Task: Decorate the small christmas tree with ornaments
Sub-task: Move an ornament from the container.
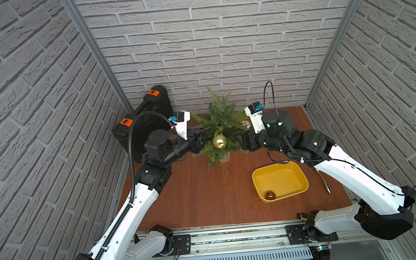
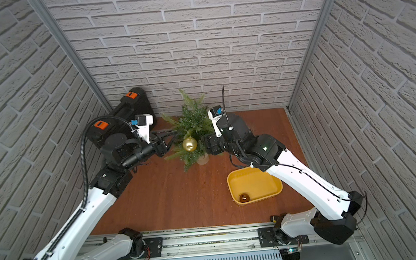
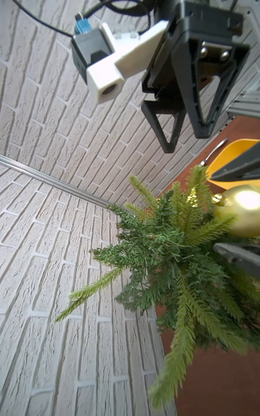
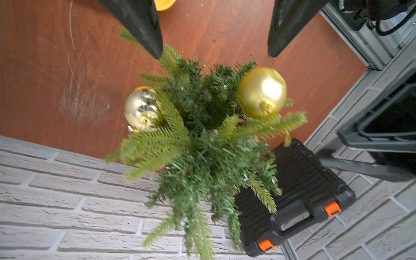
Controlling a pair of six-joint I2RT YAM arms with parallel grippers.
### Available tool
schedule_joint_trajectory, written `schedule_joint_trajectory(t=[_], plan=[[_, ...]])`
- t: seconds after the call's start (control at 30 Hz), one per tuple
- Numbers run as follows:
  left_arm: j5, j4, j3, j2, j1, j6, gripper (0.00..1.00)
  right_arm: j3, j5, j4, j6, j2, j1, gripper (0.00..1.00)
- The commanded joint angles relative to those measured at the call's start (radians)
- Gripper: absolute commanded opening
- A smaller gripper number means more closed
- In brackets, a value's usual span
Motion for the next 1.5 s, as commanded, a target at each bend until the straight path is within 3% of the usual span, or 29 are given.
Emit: schedule_joint_trajectory(t=[0.0, 0.17, 0.53, 0.83, 1.47], plan=[[-0.085, -0.074, -0.032, -0.060, 0.007, 0.085, 0.50, -0.080, 0.082, -0.074, 0.041, -0.074, -0.009, 0.75], [-0.159, -0.191, -0.066, -0.124, 0.012, 0.165, 0.53, -0.251, 0.148, -0.201, 0.145, -0.173, -0.044, 0.73], [-0.283, -0.415, -0.084, -0.176, 0.031, 0.360, 0.58, -0.563, -0.045, -0.396, 0.299, -0.247, -0.094, 0.70], [-0.303, -0.438, -0.120, -0.210, 0.034, 0.381, 0.59, -0.688, -0.188, -0.335, 0.300, -0.099, -0.093, 0.68], [-0.294, -0.434, -0.123, -0.220, 0.042, 0.378, 0.60, -0.745, -0.213, -0.152, 0.246, 0.166, -0.135, 0.62]])
